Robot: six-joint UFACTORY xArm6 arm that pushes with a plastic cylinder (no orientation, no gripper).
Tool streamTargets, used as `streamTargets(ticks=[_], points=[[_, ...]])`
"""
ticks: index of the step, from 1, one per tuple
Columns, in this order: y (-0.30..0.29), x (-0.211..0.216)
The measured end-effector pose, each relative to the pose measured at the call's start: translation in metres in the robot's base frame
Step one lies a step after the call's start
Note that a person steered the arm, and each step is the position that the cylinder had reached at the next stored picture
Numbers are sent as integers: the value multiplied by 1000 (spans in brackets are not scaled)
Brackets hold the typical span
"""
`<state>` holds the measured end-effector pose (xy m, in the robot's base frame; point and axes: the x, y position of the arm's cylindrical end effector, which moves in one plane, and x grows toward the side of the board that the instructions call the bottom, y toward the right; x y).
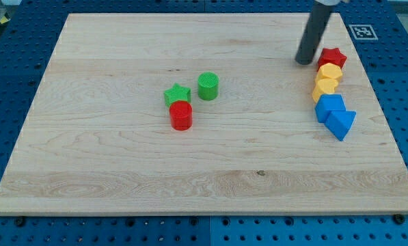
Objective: Move the red circle to the bottom right side
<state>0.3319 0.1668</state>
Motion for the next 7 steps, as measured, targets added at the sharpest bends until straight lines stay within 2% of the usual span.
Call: streamTargets(ticks=[1,2,3,4,5,7], points=[[-85,-3],[-201,0],[-285,37],[-332,93],[-284,103],[-174,179]])
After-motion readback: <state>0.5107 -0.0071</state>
